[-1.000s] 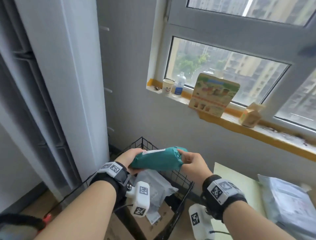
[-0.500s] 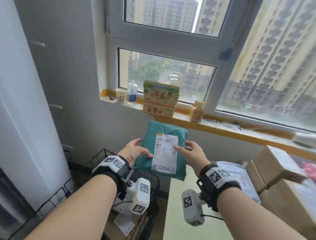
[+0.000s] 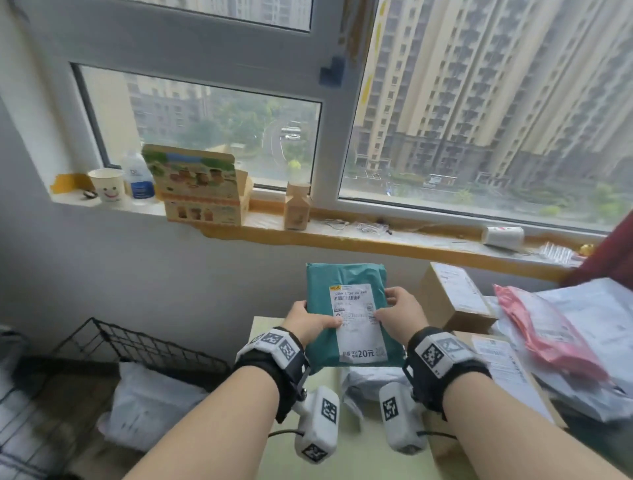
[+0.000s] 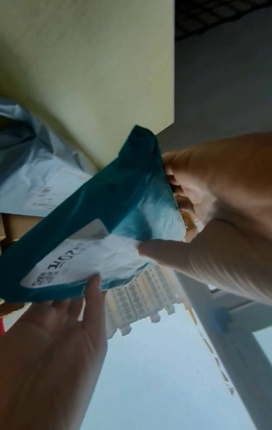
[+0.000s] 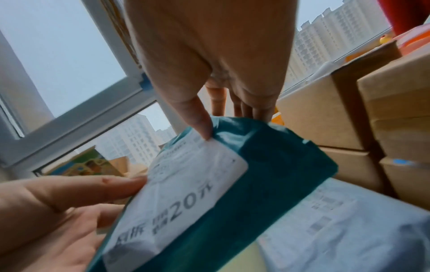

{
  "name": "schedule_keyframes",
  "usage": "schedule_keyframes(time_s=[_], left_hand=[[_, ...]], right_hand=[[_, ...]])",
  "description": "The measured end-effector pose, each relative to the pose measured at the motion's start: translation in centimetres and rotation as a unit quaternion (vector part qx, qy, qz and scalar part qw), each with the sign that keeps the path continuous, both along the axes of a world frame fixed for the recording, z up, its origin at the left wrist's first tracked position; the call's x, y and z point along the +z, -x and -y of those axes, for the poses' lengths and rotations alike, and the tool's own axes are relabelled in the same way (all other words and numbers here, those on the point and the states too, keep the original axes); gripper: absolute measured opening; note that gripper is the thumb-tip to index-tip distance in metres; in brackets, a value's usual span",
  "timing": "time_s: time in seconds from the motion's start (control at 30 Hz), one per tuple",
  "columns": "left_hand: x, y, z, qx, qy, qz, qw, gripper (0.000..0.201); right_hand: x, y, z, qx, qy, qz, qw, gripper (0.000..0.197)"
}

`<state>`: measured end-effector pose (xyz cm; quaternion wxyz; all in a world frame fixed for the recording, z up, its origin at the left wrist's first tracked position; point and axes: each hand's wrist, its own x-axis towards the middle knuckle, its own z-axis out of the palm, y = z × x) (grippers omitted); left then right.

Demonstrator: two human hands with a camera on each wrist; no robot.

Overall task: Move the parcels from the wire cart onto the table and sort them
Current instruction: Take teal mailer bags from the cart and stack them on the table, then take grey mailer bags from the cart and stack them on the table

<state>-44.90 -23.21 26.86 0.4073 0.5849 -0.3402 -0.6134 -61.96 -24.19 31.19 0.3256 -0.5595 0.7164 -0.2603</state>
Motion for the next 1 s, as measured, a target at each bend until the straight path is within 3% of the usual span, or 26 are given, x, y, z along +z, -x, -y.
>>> schedule_keyframes(time_s=[0.07,0.17,0.23,0.3,0.47,0.57,0.7,1.0], left_hand=[[-1.5,2.4,1.5,-0.021,-0.003,0.011,1.000,0.059],[-3.2,4.7,3.1,-0.030,-0.016,0.037,0.999,0.045],[-4.3,5.8,4.0,-0.036,-0.022,0.052,0.998,0.049],[-5.5,6.7,4.7,-0.045,-0.025,0.067,0.996,0.056],[-7.5,8.4,4.9,-0.082,-0.054,0.111,0.989,0.043],[-8.0,8.8,5.6,-0.084,-0.059,0.098,0.990,0.055],[-6.8,9.1,6.0,-0.109,-0.057,0.157,0.980,0.038],[-5.6,7.6,5.4,-0.090,-0.082,0.154,0.980,0.044]], right_hand=[[-1.3,1.7,1.3,-0.005,-0.017,-0.032,0.999,0.041],[-3.1,3.2,3.3,0.001,-0.042,-0.065,0.997,0.035],[-4.2,3.6,4.3,-0.003,-0.067,-0.077,0.995,0.035],[-5.5,3.9,5.2,-0.005,-0.093,-0.083,0.992,0.040],[-7.7,3.9,5.7,0.063,-0.128,-0.127,0.982,0.065],[-8.3,4.3,5.8,0.106,-0.128,-0.170,0.971,0.060],[-8.5,5.0,6.0,0.080,-0.128,-0.218,0.964,0.042],[-7.0,5.5,6.1,0.060,-0.086,-0.201,0.974,0.032]])
